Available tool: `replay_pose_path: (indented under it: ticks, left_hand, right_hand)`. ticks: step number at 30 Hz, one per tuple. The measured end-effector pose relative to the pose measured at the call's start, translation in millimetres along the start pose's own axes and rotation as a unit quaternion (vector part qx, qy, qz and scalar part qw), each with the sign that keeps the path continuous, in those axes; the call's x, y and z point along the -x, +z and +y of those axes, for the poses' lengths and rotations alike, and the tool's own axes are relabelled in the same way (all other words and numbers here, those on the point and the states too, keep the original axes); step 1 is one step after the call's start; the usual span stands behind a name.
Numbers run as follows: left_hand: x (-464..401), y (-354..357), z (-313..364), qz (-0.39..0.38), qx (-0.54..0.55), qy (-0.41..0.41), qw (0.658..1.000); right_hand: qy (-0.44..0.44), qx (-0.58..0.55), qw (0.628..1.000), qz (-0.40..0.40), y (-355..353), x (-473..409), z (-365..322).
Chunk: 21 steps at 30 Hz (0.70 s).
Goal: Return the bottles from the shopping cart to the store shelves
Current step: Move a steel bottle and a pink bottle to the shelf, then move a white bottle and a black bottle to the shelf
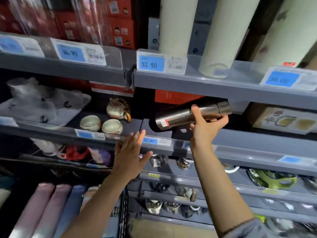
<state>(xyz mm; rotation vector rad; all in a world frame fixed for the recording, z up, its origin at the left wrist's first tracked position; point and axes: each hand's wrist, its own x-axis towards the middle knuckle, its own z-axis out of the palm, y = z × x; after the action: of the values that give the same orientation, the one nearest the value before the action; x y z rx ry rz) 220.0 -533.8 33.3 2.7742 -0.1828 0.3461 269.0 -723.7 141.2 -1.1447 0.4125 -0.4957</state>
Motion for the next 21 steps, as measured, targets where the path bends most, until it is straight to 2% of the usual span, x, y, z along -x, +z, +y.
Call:
replay_pose_path:
  ticks: [4, 8, 14, 16, 21]
  left_hand:
    - [-2.7, -3.3, -4.7, -0.016, -0.001, 0.007, 1.000]
    - [-3.5, -0.1, -8.1, -0.032, -0.009, 0.019, 0.999]
    - [-0.6, 5.2, -5.9, -0.019, 0.002, 0.002, 1.000]
    - [-0.3, 6.0, -4.2, -0.027, 0.002, -0.006, 1.000]
    - [-0.5, 3.2, -0.3, -0.033, -0.002, -0.021, 0.999]
  right_hand:
    - [-0.056, 0.083, 0.995, -0.027, 15.6, 8.6, 6.9]
    - [-0.091, 0.194, 0.974, -0.078, 27.1, 18.7, 9.9]
    - [-0.148, 0.381, 0.900, -0.154, 51.9, 26.8, 10.2]
    - [-0.163, 0.398, 0.888, -0.163, 56.3, 27.8, 17.0]
    - [-0.186, 0.383, 0.891, -0.156, 54.5, 29.0, 27.3]
